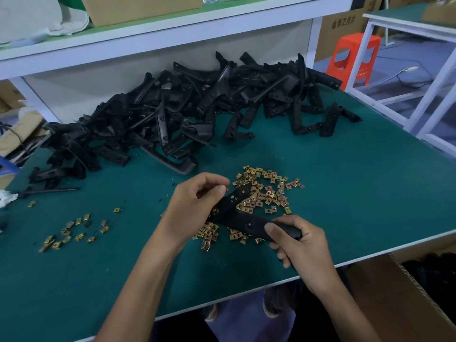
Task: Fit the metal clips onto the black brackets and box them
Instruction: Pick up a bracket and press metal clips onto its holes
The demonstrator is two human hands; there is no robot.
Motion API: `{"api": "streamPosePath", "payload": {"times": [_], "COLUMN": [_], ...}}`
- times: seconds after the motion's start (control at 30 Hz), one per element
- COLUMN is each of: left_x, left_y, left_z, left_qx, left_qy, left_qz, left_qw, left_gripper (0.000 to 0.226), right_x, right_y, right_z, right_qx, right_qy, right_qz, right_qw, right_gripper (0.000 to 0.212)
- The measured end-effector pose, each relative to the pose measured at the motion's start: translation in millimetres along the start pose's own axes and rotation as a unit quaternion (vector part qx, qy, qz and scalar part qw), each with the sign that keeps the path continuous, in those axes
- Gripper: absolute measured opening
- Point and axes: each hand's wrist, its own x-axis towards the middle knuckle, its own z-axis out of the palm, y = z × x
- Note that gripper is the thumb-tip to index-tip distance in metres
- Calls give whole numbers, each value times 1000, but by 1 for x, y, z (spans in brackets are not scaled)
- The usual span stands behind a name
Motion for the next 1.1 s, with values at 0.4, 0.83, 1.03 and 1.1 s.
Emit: {"api": "streamPosePath", "payload": {"times": [0.4,0.83,1.03,1.1], "left_x": [-1,-15,-17,-18], "left_y": [0,-11,-12,-13], "left_z": [3,18,24,26], "left_qx": [16,146,127,121], "left_qy": [-25,40,26,30], "left_qz": [-19,31,19,23], "left_qw": [999,988,991,992], "left_gripper": [21,39,26,26], "right_x": [1,1,1,1], "right_y": [1,0,0,0], "right_z": [0,1,1,1], "right_qx": [-7,-17,-22,-20], "right_qy": [-8,10,10,11], "right_qz": [3,4,8,6], "right_qw": [1000,1000,1000,1000], "right_gripper": [18,3,6,5]}}
